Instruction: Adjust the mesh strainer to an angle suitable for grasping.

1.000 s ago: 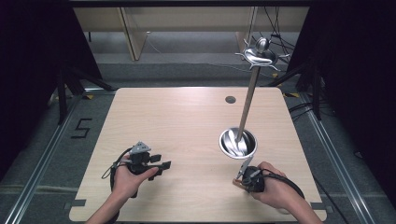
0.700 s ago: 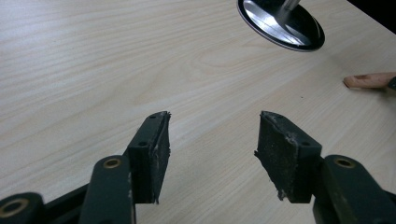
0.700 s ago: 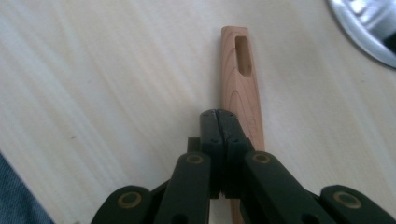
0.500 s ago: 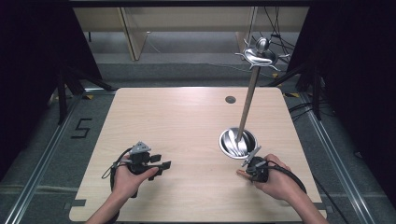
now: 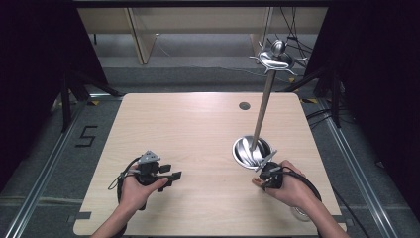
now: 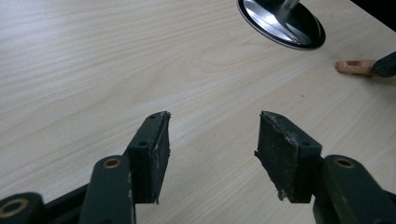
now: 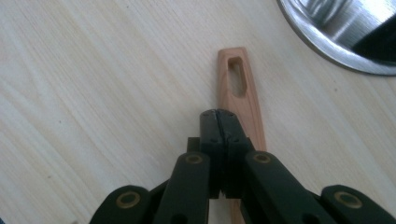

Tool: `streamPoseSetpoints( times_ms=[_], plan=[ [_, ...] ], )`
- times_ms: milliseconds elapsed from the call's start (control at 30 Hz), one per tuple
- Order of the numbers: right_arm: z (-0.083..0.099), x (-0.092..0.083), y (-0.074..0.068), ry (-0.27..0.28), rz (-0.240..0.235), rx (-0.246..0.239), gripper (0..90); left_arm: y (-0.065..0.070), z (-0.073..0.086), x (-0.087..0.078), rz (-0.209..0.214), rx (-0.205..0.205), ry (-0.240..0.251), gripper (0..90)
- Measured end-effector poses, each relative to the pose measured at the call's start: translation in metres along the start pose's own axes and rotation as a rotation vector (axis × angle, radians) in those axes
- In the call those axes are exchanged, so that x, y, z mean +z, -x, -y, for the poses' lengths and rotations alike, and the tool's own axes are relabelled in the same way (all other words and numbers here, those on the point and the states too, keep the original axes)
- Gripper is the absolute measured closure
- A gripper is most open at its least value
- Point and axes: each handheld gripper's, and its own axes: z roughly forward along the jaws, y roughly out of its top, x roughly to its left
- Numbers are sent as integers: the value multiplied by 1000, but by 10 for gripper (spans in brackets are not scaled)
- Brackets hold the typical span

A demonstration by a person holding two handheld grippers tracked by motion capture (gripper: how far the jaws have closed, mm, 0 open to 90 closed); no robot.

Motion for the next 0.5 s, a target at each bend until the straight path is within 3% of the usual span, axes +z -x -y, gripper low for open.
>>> streamPoseSetpoints(
  times_ms=[200,500],
  plan=[
    [-7,7,0,-7,-9,-8,900,0,0,0,-4,-4,9,429],
    [-18,10,6,23,10,55,900,-1,0,0,1,-3,1,430]
  ],
)
